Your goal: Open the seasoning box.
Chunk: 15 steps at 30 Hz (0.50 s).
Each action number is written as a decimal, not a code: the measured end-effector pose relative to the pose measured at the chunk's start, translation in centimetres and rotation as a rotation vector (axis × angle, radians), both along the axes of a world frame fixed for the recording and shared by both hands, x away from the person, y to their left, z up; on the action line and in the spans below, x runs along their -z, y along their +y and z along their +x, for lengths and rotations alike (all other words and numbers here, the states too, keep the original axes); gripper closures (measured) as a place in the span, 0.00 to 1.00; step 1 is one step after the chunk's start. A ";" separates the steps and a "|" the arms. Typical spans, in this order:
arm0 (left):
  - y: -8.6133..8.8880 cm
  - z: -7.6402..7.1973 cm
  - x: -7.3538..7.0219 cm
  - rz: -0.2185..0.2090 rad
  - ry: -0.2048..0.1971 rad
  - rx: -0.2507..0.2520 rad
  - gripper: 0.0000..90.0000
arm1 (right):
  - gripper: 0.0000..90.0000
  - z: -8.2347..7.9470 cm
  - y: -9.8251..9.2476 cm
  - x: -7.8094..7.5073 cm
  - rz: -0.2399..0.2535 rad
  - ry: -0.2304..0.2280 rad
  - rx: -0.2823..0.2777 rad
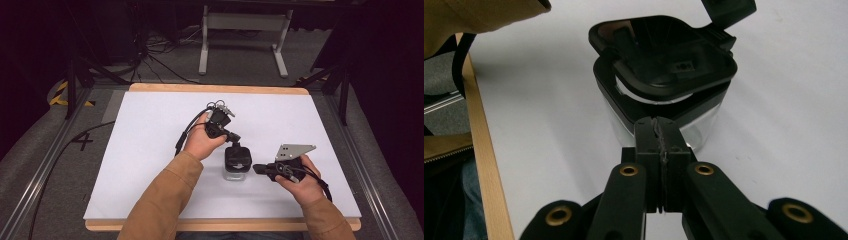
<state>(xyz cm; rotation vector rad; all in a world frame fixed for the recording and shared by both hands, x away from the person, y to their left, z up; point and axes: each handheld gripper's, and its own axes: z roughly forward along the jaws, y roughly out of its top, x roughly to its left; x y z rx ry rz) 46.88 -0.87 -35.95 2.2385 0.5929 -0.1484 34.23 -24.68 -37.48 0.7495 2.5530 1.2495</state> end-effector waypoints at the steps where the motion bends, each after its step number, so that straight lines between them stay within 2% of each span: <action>1: 0.0 0.0 0.0 -0.001 0.002 -0.001 1.00 | 1.00 0.0 0.1 0.0 0.008 -0.002 -0.004; 6: 0.1 0.0 0.0 0.002 0.004 -0.006 1.00 | 1.00 0.1 0.4 0.1 0.010 -0.005 -0.008; 9: 0.3 -0.1 -0.2 0.007 -0.019 -0.034 0.95 | 1.00 0.1 0.4 0.0 0.020 -0.016 -0.009; 11: 1.1 -0.3 -0.7 -0.062 -0.024 -0.063 0.94 | 1.00 0.1 0.4 0.0 0.021 -0.021 -0.005; 12: 1.4 -0.5 -1.0 -0.067 -0.038 -0.069 0.94 | 1.00 0.1 0.4 0.0 0.023 -0.025 -0.004; 14: 2.5 -1.4 -2.2 -0.082 -0.089 -0.083 0.94 | 1.00 0.1 0.4 -0.1 0.031 -0.029 -0.004; 15: 3.1 -2.0 -2.7 -0.098 -0.098 -0.089 0.94 | 1.00 0.1 0.4 -0.1 0.035 -0.030 -0.003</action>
